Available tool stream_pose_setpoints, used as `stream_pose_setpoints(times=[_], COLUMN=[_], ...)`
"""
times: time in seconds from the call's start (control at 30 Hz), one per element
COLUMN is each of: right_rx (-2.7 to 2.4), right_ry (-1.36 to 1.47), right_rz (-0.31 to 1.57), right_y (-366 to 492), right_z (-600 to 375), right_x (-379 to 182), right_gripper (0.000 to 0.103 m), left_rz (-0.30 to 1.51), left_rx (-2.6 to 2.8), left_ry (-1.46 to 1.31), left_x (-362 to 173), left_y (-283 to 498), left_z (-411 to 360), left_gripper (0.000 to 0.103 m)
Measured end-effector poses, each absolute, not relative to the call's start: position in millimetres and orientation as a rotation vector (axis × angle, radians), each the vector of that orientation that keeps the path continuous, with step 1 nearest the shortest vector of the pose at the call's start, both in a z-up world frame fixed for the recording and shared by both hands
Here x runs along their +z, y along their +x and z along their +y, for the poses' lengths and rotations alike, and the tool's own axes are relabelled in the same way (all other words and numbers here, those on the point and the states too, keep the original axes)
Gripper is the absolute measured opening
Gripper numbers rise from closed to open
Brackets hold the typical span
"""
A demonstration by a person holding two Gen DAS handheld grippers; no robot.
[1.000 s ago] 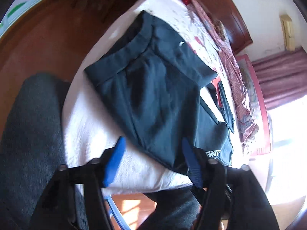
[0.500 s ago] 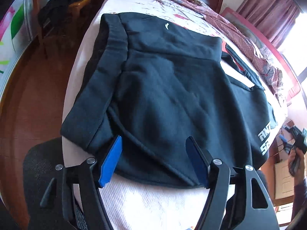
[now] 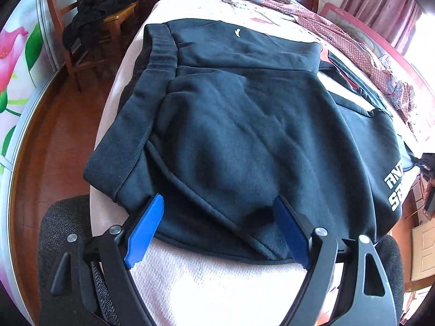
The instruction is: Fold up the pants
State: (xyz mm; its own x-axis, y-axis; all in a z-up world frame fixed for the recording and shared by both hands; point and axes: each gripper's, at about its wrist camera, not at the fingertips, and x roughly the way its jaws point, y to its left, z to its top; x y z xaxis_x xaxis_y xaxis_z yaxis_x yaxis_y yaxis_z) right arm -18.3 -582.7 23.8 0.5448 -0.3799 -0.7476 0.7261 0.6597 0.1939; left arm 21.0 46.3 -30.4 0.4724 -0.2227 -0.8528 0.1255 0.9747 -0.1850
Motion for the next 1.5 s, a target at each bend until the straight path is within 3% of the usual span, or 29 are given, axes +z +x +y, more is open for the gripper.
stream_pose_setpoints(times=[0.13, 0.27, 0.3, 0.37, 0.43, 0.53, 0.67, 0.77, 0.97, 1.07, 1.1, 1.13, 1.2, 1.33, 1.4, 1.5], right_rx=[-0.774, -0.802, -0.781, -0.722, -0.711, -0.677, -0.694, -0.729, -0.714, -0.840, -0.890, -0.932, -0.999, -1.080, -0.841, -0.394], right_ry=[0.512, 0.593, 0.674, 0.860, 1.028, 1.146, 1.036, 0.926, 0.641, 0.653, 0.684, 0.712, 0.716, 0.593, 0.550, 0.402], right_rz=[0.613, 0.691, 0.724, 0.601, 0.464, 0.368, 0.457, 0.543, 0.294, 0.468, 0.559, 0.572, 0.528, 0.528, 0.523, 0.673], right_y=[-54.1, -81.7, -87.3, -111.0, -133.4, -141.3, -110.8, -87.5, -89.7, -77.2, -76.9, -80.9, -93.2, -98.5, -82.4, -24.0], right_z=[-601.2, -633.9, -643.7, -657.7, -670.1, -687.3, -698.7, -696.8, -662.0, -683.4, -691.3, -693.9, -690.5, -660.8, -624.5, -527.0], right_x=[50.2, 10.8, -7.8, -25.9, -33.1, -35.1, -23.0, -10.5, 56.3, 7.5, -12.7, -21.5, -20.7, 10.0, 29.2, 41.6], right_gripper=[0.005, 0.005, 0.009, 0.015, 0.041, 0.041, 0.041, 0.016, 0.015, 0.016, 0.027, 0.055, 0.065, 0.068, 0.068, 0.068], left_rz=[1.057, 1.057, 1.059, 1.058, 1.057, 1.058, 1.062, 1.066, 1.067, 1.067, 1.068, 1.068, 1.069, 1.081, 1.013, 0.890], left_rx=[-0.213, -0.214, -0.213, -0.216, -0.219, -0.217, -0.209, -0.206, -0.198, -0.195, -0.195, -0.195, -0.197, -0.174, -0.148, -0.266], left_ry=[-0.099, -0.097, -0.094, -0.097, -0.106, -0.093, -0.067, -0.059, -0.031, -0.022, -0.022, -0.022, -0.027, -0.081, -0.113, -0.059], left_x=[-30.0, -29.9, -29.6, -29.4, -29.4, -29.8, -30.1, -31.2, -32.4, -32.8, -32.8, -32.5, -32.3, -22.0, -3.5, 25.7], left_y=[20.0, 20.8, 20.9, 20.5, 20.2, 20.5, 21.4, 22.9, 22.2, 22.0, 22.2, 22.3, 21.9, 24.1, 22.0, 31.7], left_z=[46.3, 45.5, 45.1, 45.8, 47.2, 44.4, 39.0, 36.2, 32.4, 31.4, 31.3, 31.4, 31.9, 38.1, 43.2, 29.3], left_gripper=[0.082, 0.083, 0.083, 0.083, 0.083, 0.085, 0.088, 0.091, 0.093, 0.093, 0.093, 0.093, 0.093, 0.090, 0.089, 0.090])
